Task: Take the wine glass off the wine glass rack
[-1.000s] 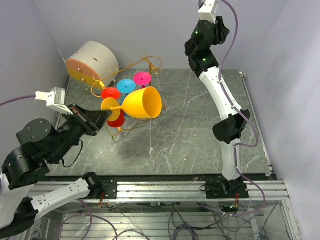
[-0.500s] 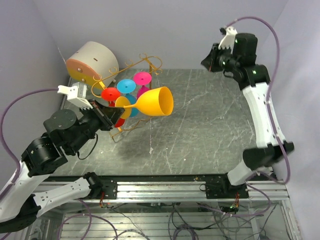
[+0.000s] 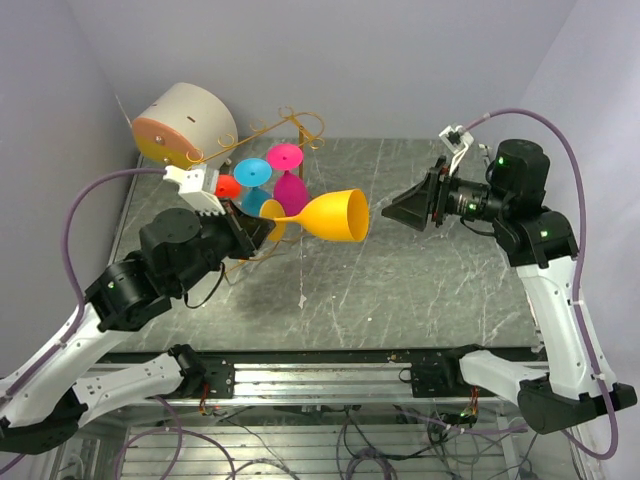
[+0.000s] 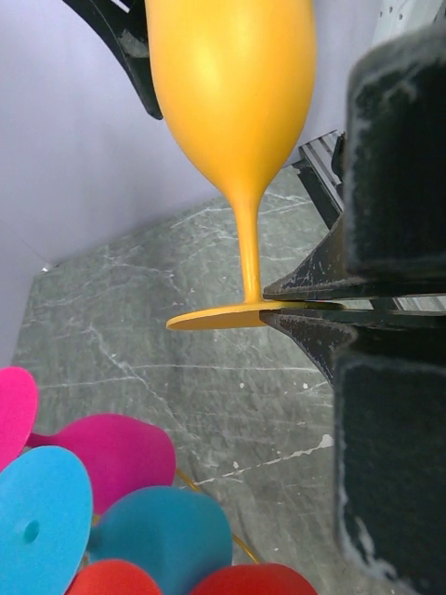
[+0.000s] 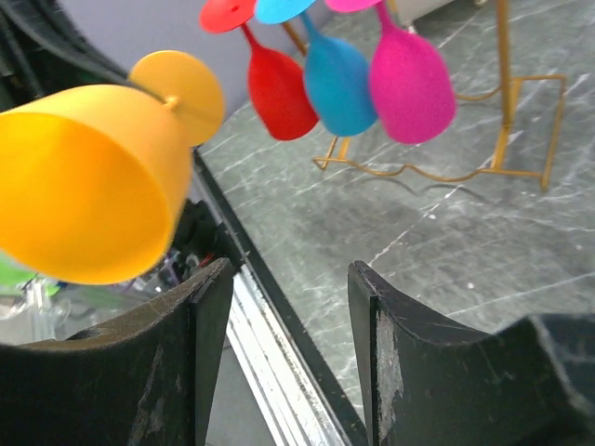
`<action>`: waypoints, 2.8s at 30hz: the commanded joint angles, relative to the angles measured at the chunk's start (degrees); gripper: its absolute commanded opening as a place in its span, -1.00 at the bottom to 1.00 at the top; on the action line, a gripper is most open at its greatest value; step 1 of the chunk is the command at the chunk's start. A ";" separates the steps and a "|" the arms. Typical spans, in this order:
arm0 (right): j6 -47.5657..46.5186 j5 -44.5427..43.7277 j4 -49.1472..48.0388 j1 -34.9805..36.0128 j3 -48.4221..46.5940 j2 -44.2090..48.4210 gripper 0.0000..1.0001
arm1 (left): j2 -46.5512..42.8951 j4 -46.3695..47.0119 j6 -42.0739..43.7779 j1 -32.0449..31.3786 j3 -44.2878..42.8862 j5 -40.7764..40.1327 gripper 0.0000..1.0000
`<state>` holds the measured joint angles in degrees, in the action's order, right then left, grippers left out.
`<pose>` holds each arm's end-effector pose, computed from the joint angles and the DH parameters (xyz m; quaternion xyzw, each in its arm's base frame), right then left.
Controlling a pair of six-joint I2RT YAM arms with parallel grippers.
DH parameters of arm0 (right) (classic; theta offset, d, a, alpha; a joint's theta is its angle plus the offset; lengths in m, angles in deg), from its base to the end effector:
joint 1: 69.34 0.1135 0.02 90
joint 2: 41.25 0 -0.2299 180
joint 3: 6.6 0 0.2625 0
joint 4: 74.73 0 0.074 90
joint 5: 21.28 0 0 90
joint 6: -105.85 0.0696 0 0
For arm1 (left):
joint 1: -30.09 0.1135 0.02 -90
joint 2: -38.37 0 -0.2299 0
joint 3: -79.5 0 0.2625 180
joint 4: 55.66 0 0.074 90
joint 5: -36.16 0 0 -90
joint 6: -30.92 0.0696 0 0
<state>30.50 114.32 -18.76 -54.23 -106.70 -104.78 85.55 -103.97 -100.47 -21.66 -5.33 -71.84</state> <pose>0.2227 0.1116 0.4349 -0.2269 0.7515 0.4425 0.4336 0.1465 -0.1511 0.4165 -0.0308 0.7662 -0.3751 0.5209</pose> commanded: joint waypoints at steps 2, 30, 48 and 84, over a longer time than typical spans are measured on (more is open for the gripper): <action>2.13 7.55 -5.25 0.49 3.41 2.67 0.05 | 1.51 5.58 -0.12 -0.16 1.65 3.09 -0.86; 4.15 6.33 -7.12 0.44 4.45 0.88 -0.40 | 7.82 11.15 -0.67 -0.17 0.62 7.38 -0.86; 0.29 -22.95 10.05 0.45 -16.20 -6.12 -1.00 | 6.17 3.12 1.26 -0.15 -0.91 -1.80 -0.03; 2.07 -50.73 16.36 -1.55 -26.97 -49.93 -0.95 | -3.02 -17.34 7.05 -0.19 -5.17 -12.73 -0.03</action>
<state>31.92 62.87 -0.97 -55.51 -135.16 -152.88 83.12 -119.40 -93.56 -21.66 -9.77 -83.25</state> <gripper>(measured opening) 0.019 0.482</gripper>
